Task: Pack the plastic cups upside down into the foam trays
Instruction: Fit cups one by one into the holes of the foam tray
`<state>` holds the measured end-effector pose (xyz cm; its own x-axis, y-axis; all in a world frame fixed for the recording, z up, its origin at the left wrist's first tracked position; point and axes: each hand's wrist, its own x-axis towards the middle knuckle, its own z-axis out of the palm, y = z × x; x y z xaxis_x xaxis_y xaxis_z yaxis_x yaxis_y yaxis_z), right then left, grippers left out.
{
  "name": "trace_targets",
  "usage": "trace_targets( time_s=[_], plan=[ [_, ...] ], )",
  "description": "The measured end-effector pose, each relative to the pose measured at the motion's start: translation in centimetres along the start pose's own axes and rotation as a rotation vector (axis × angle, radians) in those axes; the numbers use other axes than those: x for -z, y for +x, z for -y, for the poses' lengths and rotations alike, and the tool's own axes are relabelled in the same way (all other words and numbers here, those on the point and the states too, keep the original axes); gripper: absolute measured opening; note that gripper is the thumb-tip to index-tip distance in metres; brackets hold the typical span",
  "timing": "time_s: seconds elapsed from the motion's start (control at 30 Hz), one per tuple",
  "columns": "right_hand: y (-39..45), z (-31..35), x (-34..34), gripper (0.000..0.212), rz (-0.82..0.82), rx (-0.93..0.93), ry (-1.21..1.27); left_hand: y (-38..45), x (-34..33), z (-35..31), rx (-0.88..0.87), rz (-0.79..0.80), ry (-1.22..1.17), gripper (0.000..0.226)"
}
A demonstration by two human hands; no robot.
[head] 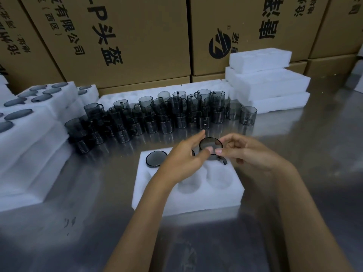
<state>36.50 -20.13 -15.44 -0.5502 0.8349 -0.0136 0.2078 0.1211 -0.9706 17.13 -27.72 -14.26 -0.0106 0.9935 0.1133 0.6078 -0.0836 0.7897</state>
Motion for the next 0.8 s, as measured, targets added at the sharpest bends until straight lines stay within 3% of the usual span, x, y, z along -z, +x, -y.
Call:
trace_targets(
  time_s=[0.07, 0.2, 0.33, 0.47, 0.57, 0.63, 0.7, 0.8],
  plan=[
    [0.1, -0.4, 0.0, 0.052, -0.002, 0.018, 0.031, 0.0, -0.3, 0.1, 0.0, -0.06, 0.045, 0.048],
    [1.1, -1.7, -0.5, 0.023, -0.09, 0.027, 0.058, 0.2, -1.0, 0.7, -0.045, -0.043, 0.378, 0.047],
    [1.5, -2.4, -0.9, 0.029, -0.09, -0.01, 0.065, 0.5, -1.5, 1.0, -0.016, 0.01, 0.619, 0.049],
    [1.6, -2.5, -1.0, 0.038, -0.102, -0.029, 0.13, 0.3, -1.6, 1.0, -0.003, 0.011, 0.624, 0.05],
    [1.8, -2.5, -1.7, 0.024, -0.15, -0.04, 0.24, 0.3, -1.3, 1.0, 0.003, 0.028, 0.568, 0.049],
    [1.9, -2.2, -2.5, 0.015, -0.183, -0.064, 0.33, 0.5, -0.4, 0.9, 0.042, 0.025, 0.369, 0.047],
    [2.4, -1.8, -3.0, 0.012, -0.216, -0.077, 0.359, 1.4, 1.2, 0.9, 0.097, -0.045, 0.147, 0.044],
    [3.1, -1.3, -3.6, 0.015, -0.244, -0.103, 0.366, 4.2, 4.6, 1.6, 0.123, -0.216, 0.231, 0.04]
  ],
)
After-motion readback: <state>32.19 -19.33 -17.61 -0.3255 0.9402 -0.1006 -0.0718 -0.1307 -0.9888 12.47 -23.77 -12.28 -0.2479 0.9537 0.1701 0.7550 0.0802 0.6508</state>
